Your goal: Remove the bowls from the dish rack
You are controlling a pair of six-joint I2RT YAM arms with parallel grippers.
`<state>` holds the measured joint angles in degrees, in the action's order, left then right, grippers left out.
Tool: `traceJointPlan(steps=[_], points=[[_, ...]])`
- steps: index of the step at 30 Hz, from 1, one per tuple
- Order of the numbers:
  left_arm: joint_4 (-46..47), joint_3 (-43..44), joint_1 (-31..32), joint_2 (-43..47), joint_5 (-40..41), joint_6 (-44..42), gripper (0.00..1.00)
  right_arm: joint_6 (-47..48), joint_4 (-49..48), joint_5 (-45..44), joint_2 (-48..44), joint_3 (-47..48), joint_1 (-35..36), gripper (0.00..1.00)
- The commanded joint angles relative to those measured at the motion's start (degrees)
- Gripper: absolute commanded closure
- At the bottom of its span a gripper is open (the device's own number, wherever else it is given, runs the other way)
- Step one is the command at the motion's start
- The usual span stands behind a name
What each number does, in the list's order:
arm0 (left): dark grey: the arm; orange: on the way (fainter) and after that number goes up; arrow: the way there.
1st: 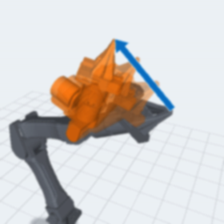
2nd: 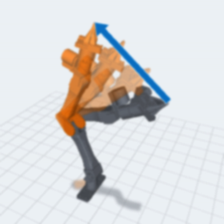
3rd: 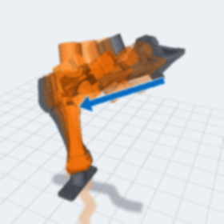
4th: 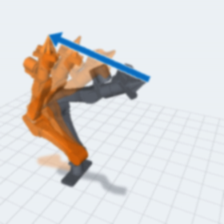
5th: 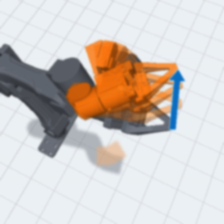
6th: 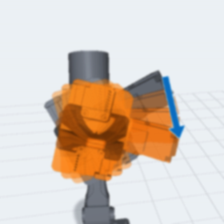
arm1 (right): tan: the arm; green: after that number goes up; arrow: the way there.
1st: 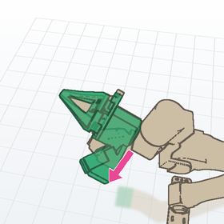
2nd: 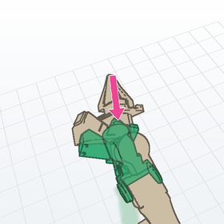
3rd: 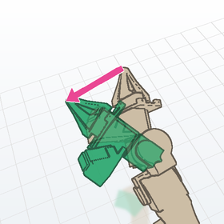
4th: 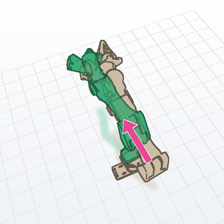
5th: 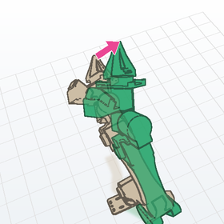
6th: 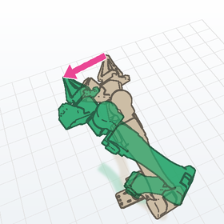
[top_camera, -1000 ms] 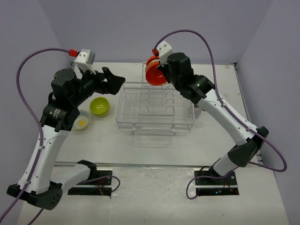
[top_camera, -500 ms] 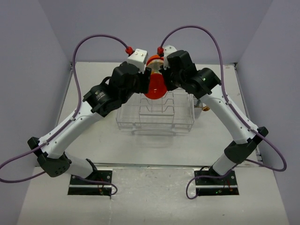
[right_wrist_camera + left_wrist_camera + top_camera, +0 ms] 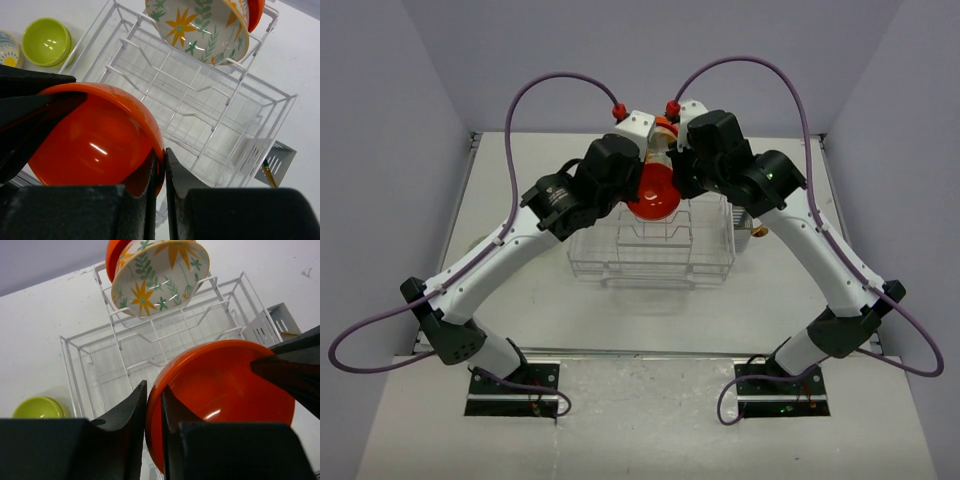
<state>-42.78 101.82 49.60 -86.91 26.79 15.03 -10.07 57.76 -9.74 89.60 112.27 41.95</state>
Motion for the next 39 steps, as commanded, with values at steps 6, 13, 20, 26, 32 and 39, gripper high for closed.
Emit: traceJointPlan(steps=[6,13,20,26,32,39], points=[[-1.6,3.4,-0.4,-1.6,5.2,0.3,1.0,-0.9,-2.6,1.7,-2.9,1.6,0.5,1.0],[-2.5,-2.7,-18.2,7.4,6.9,11.9,1.0,-1.0,-5.4,-2.9,-7.1,-3.5,0.4,0.15],[5.9,-24.7,-54.9,19.2,-12.0,17.9,1.0,-0.1,-6.9,-4.9,-12.6,-9.1,0.1,0.11],[8.2,-37.7,-69.4,19.8,-8.4,27.5,1.0,0.7,-7.4,-5.3,-15.0,-12.7,-0.1,0.1],[13.2,-42.5,-69.4,22.1,-11.9,28.4,1.0,0.9,-9.0,-4.8,-15.2,-14.8,-0.4,0.1],[16.9,-41.3,-62.3,16.9,-16.4,24.6,1.0,0.4,-10.6,-3.1,-14.4,-16.4,-0.4,0.1]])
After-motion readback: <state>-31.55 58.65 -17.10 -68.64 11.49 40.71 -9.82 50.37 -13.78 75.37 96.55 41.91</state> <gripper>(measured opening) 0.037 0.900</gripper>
